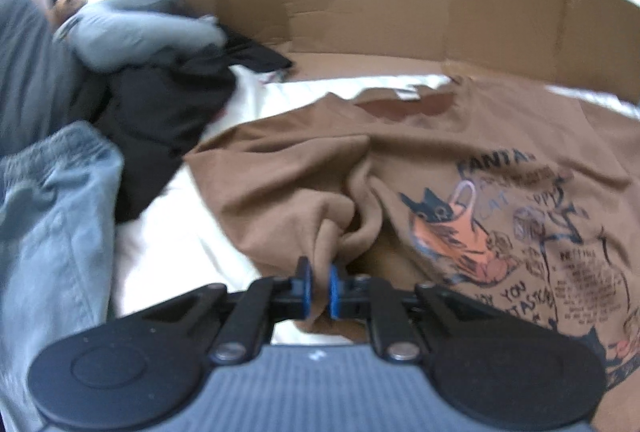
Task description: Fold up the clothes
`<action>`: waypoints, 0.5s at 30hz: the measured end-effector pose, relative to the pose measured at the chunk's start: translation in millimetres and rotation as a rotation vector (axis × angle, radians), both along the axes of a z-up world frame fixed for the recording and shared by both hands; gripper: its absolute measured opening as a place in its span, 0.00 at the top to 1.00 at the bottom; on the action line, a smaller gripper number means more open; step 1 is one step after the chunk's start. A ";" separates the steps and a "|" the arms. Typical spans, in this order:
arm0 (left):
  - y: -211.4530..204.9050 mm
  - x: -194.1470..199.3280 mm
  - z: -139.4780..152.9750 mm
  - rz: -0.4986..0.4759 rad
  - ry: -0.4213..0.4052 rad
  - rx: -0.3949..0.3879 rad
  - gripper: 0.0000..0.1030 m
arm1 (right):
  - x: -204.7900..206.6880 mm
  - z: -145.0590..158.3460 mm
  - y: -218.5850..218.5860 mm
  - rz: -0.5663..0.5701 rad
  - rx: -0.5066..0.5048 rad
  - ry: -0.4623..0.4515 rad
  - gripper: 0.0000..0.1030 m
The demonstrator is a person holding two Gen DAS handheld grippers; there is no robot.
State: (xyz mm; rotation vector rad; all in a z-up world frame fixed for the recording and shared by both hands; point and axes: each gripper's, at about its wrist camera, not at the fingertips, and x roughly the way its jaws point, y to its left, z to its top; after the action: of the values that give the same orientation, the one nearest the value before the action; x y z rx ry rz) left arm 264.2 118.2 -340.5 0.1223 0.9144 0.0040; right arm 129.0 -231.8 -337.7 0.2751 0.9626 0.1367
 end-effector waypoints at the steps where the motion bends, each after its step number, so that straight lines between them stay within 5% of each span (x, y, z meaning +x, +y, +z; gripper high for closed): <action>1: 4.7 -0.9 2.1 0.022 -0.005 -0.012 0.91 | 0.1 -0.1 1.0 -0.001 0.004 0.002 0.46; 9: 60.2 -10.0 0.2 0.270 0.027 -0.140 0.91 | 0.8 1.3 21.9 0.055 0.007 -0.002 0.46; 15: 76.0 -17.1 -9.8 0.283 0.080 -0.112 0.84 | 2.0 0.0 28.6 0.065 0.004 0.006 0.46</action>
State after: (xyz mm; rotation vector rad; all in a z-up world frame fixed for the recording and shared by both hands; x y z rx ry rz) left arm 247.1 194.2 -350.3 -0.1118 1.0034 0.2113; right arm 131.1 -203.2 -337.6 0.2483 0.9773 0.1972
